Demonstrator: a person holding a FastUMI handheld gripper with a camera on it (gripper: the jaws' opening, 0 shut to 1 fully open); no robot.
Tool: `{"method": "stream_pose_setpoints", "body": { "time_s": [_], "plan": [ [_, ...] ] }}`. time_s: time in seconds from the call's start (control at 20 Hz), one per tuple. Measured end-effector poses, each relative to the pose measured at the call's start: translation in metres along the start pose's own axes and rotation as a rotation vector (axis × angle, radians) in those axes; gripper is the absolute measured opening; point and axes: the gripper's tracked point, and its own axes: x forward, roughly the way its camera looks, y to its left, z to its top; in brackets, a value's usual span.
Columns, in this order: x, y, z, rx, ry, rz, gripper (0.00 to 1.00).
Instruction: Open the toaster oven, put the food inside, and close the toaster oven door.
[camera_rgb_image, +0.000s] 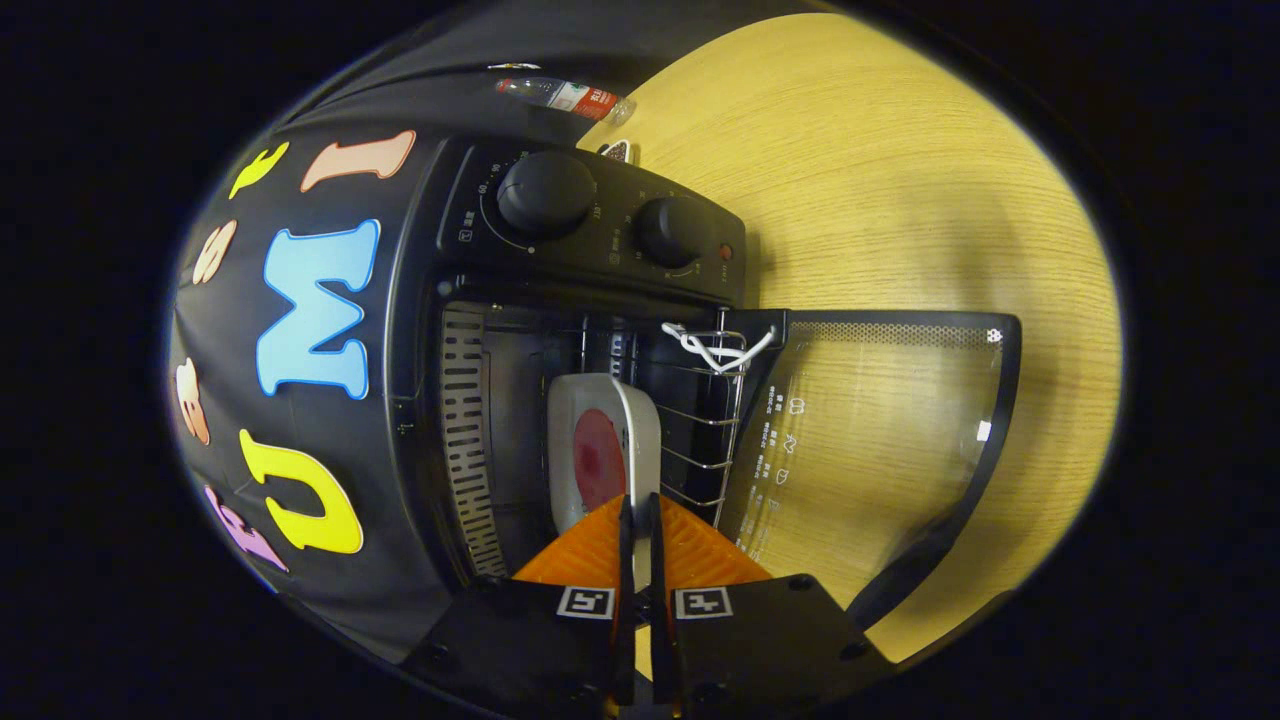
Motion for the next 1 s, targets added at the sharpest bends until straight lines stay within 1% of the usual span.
{"method": "stream_pose_setpoints", "body": {
  "time_s": [0.05, 0.15, 0.2, 0.3, 0.35, 0.4, 0.45, 0.65, 0.7, 0.8, 1.0],
  "plan": [
    [-0.003, 0.000, -0.002, 0.004, 0.009, 0.005, 0.08],
    [-0.004, 0.006, -0.008, -0.003, 0.024, 0.040, 0.10],
    [-0.007, 0.010, -0.010, -0.009, 0.030, 0.061, 0.15],
    [-0.018, 0.013, -0.021, -0.021, 0.059, 0.089, 0.56],
    [-0.024, 0.013, -0.018, -0.037, 0.070, 0.096, 0.65],
    [-0.029, 0.011, -0.017, -0.062, 0.078, 0.098, 0.91],
    [-0.036, 0.009, -0.022, -0.090, 0.085, 0.100, 0.96],
    [-0.064, 0.000, -0.029, -0.180, 0.128, 0.114, 0.97],
    [-0.070, -0.002, -0.032, -0.221, 0.139, 0.116, 0.97],
    [-0.086, -0.008, -0.038, -0.340, 0.168, 0.131, 0.97],
    [-0.111, -0.040, -0.047, -0.680, 0.189, 0.120, 0.97]
  ]
}}
